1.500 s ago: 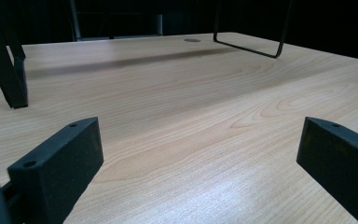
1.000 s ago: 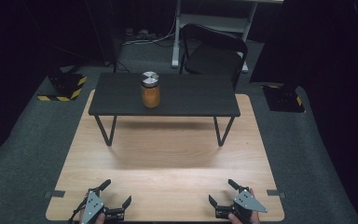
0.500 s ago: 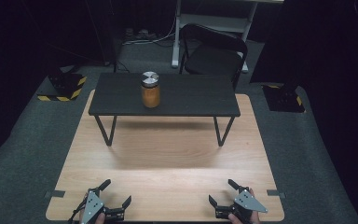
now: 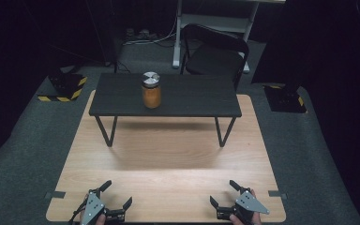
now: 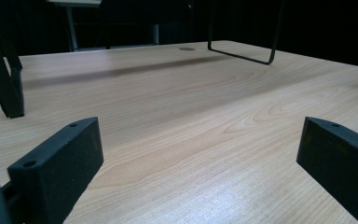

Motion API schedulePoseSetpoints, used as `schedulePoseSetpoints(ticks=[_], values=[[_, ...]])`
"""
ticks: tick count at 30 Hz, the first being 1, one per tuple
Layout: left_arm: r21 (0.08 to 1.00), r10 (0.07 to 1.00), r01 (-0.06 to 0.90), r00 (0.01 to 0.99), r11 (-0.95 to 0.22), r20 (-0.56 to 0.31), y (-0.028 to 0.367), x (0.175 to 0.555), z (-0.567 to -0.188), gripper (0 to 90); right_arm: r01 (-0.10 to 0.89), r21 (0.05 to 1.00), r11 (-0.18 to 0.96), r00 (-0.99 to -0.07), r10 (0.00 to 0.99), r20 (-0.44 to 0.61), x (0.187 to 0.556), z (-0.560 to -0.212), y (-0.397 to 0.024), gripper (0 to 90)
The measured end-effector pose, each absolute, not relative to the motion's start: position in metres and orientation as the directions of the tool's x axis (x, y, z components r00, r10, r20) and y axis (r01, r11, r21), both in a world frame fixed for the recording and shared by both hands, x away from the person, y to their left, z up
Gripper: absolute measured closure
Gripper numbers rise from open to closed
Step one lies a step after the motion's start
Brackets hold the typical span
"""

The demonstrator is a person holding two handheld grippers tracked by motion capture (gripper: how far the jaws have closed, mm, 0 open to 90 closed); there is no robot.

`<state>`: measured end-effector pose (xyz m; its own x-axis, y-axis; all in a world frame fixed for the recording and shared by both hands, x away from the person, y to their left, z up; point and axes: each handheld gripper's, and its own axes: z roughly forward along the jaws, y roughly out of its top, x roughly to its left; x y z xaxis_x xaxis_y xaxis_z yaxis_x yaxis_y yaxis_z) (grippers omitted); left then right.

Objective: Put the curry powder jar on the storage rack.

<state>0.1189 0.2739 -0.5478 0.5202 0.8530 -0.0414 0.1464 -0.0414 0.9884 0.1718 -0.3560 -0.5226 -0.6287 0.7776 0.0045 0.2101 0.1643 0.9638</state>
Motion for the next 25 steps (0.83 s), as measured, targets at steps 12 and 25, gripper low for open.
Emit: schedulePoseSetpoints(ticks=[12,25], values=[[0.987,0.85,0.156,0.525,-0.044,-0.045,0.2749,0.1203,-0.5463,0.5,0.21,0.965,0.16,-0.626,0.78,0.007,0.1718,-0.5231,-0.3559,0.1],[0.987,0.852,0.155,0.522,-0.047,-0.041,0.2738,0.1199,-0.5461,0.5,0.211,0.964,0.162,-0.631,0.776,0.007,0.1724,-0.5227,-0.3564,0.1]])
